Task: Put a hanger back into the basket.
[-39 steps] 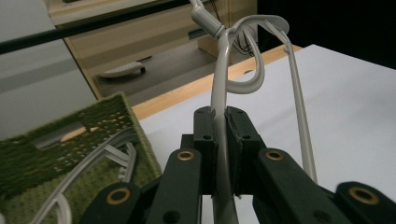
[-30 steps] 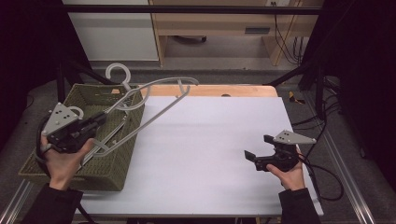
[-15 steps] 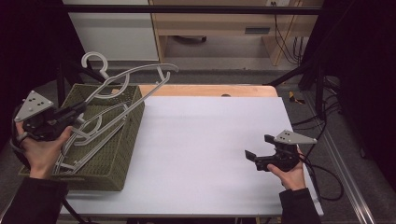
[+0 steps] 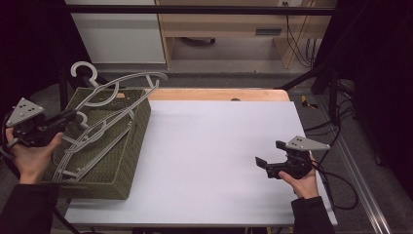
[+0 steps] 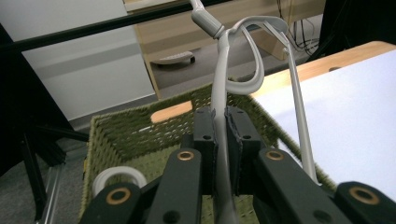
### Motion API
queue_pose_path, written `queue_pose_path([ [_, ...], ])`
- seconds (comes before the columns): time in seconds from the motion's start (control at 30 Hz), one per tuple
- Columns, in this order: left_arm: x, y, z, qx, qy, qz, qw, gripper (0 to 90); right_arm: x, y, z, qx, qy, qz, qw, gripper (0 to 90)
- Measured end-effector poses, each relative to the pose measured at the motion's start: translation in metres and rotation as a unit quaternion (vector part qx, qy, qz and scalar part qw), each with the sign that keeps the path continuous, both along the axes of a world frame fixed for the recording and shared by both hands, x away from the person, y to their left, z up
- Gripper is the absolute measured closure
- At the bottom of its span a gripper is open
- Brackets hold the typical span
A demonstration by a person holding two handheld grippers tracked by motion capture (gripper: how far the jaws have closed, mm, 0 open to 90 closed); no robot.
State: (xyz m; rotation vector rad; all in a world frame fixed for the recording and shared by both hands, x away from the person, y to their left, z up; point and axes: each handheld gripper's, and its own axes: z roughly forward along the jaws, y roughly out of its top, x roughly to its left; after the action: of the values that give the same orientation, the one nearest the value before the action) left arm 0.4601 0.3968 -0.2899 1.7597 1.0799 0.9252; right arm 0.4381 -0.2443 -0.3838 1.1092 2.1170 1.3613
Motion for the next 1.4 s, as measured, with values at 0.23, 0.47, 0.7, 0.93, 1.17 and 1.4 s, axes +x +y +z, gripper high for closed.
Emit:
queue_pose_path([
  [0.23, 0.002, 0.026, -0.010, 0.010, 0.009, 0.008, 0.9999, 83.0, 0.001, 0.000, 0.000, -0.001, 0.000, -0.001, 1.0000, 3.3],
  [0.47, 0.003, 0.047, -0.023, 0.009, 0.023, 0.019, 0.9995, 83.0, 0.001, 0.001, -0.001, 0.001, 0.003, -0.004, 1.0000, 3.2],
  [0.7, 0.000, 0.065, -0.030, 0.001, 0.028, 0.024, 0.9993, 83.0, 0.002, 0.002, -0.002, -0.001, 0.005, -0.003, 1.0000, 3.2],
  [0.93, -0.005, 0.074, -0.031, -0.002, 0.030, 0.026, 0.9992, 82.9, 0.002, 0.003, -0.003, -0.002, 0.007, -0.003, 1.0000, 3.2],
  [1.17, -0.007, 0.075, -0.036, 0.002, 0.033, 0.028, 0.9990, 82.9, 0.003, 0.003, -0.003, -0.003, 0.006, -0.002, 1.0000, 3.1],
  [1.4, -0.004, 0.076, -0.046, 0.018, 0.050, 0.032, 0.9981, 82.9, 0.003, 0.003, -0.003, -0.007, 0.005, 0.002, 1.0000, 3.1],
])
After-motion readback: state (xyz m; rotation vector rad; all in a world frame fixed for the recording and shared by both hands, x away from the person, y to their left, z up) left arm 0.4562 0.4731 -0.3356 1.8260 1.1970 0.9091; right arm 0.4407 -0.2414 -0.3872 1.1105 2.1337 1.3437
